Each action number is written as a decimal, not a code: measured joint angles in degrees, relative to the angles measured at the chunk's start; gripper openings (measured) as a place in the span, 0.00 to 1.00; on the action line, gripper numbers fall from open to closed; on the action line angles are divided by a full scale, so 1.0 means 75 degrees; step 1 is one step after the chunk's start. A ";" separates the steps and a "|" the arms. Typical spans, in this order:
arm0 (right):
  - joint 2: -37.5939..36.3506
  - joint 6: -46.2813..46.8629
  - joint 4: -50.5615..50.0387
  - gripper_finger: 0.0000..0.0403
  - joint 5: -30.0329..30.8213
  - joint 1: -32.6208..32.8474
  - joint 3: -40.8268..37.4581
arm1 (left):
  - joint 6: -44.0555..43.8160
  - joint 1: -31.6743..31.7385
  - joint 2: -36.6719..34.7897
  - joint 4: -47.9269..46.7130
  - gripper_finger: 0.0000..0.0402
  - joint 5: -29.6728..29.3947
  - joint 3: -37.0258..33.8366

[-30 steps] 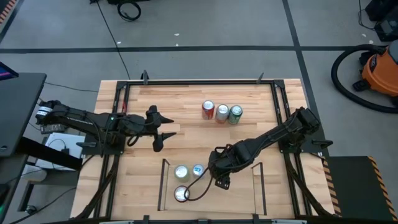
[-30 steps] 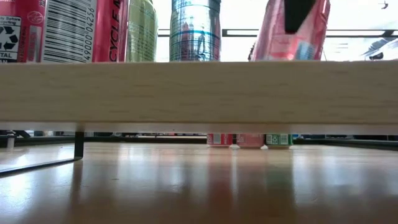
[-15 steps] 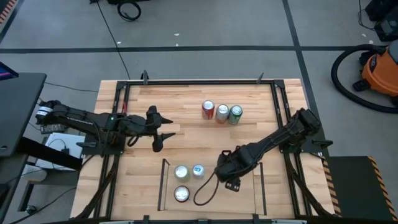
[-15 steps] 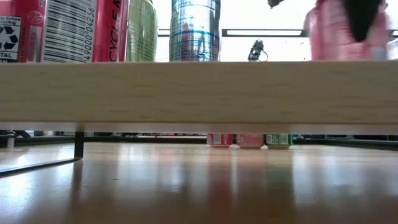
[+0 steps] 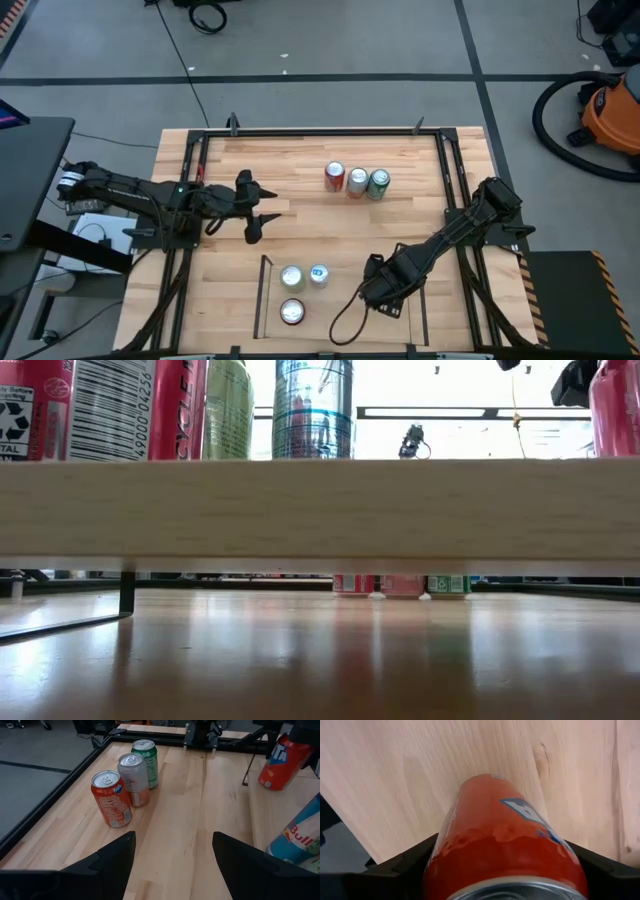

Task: Place canned beverage on shelf
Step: Put the right orange soda can on the shelf, then put the green soda can on the shelf

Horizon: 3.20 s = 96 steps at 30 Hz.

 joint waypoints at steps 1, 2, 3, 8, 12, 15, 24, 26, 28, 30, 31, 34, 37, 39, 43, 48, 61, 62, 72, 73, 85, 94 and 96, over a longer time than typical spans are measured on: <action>-0.0014 0.0020 0.0033 0.84 0.0026 0.0000 -0.0045 | 0.0000 0.0026 0.0000 0.0000 0.68 0.0000 0.0000; -0.0014 0.0045 0.0047 0.85 0.0026 -0.0003 -0.0082 | 0.0000 0.0030 0.0000 0.0000 0.68 0.0000 0.0000; -0.0016 0.0064 0.0075 0.87 0.0033 -0.0003 -0.0120 | 0.0000 0.0033 0.0000 0.0000 0.68 -0.0003 0.0000; 0.0020 0.0075 0.0027 0.97 -0.0176 -0.0080 -0.0036 | 0.0000 0.0030 0.0000 0.0006 0.68 -0.0003 0.0000; 0.0018 0.0014 0.0014 0.98 -0.0215 -0.0128 0.0467 | -0.0002 0.0030 0.0000 0.0005 0.68 -0.0003 0.0000; 0.0018 -0.0063 -0.0343 0.98 -0.0111 -0.0179 0.0848 | -0.0003 0.0030 0.0000 0.0009 0.68 -0.0003 0.0000; 0.0015 -0.1053 -0.1170 0.99 0.1280 -0.0668 0.1489 | -0.0006 0.0030 0.0000 0.0006 0.68 -0.0003 0.0000; 0.0015 -0.1298 -0.1135 0.99 0.1304 -0.0874 0.1489 | -0.0006 0.0030 0.0000 0.0000 0.68 -0.0002 0.0000; 0.0015 -0.1474 -0.0840 0.98 0.0961 -0.1028 0.1489 | -0.0008 0.0030 0.0000 -0.0005 0.68 -0.0001 0.0000; 0.0015 -0.1569 -0.0564 0.98 0.0636 -0.1077 0.1489 | -0.0012 0.0027 0.0000 -0.0086 0.68 0.0000 0.0000; 0.0015 -0.1562 -0.0493 0.98 0.0582 -0.1060 0.1489 | -0.0014 0.0027 0.0000 -0.0132 0.68 0.0000 0.0000; 0.0015 -0.1400 -0.0699 0.97 0.0653 -0.1048 0.1489 | -0.0009 0.0027 0.0000 -0.0245 0.68 0.0002 0.0000; 0.0015 -0.1217 -0.1489 0.97 0.1092 -0.1056 0.1489 | -0.0009 0.0027 -0.0003 -0.0237 0.68 0.0000 0.0000; 0.0015 -0.1124 -0.1633 0.97 0.1354 -0.1084 0.1489 | -0.0009 0.0027 -0.0003 -0.0238 0.68 0.0000 0.0000; 0.0015 -0.0991 -0.1620 0.97 0.1215 -0.1172 0.1489 | -0.0009 0.0027 -0.0003 -0.0239 0.68 0.0000 0.0000; 0.0015 -0.0692 -0.1476 0.97 0.0723 -0.1166 0.1489 | -0.0038 0.0027 -0.0002 -0.0400 0.68 0.0001 0.0000; 0.0015 -0.0182 -0.1115 0.97 -0.0054 -0.0846 0.1486 | -0.0032 0.0027 -0.0003 -0.0452 0.68 0.0000 0.0000; 0.0015 -0.0185 -0.1115 0.97 -0.0094 -0.0813 0.1486 | -0.0029 0.0027 -0.0003 -0.0452 0.68 0.0003 0.0000; 0.0015 -0.0389 -0.0760 0.93 -0.0100 -0.0635 0.1486 | -0.0027 0.0027 -0.0003 -0.0455 0.68 0.0002 0.0000; 0.0015 -0.0412 -0.0777 0.93 -0.0028 -0.0638 0.1486 | -0.0032 0.0027 -0.0001 -0.0455 0.68 0.0003 0.0000; 0.0015 -0.1898 -0.1094 0.93 0.1539 -0.1406 0.1486 | -0.0099 0.0027 -0.0003 -0.0455 0.68 0.0002 0.0000; -0.0268 -0.2770 -0.1346 0.93 0.2521 -0.2009 0.1279 | -0.0135 0.0027 -0.0002 -0.0455 0.68 0.0001 0.0000; -0.0564 -0.2857 -0.1212 0.93 0.2599 -0.2100 0.0876 | -0.0204 0.0027 -0.0003 -0.0452 0.68 0.0000 0.0000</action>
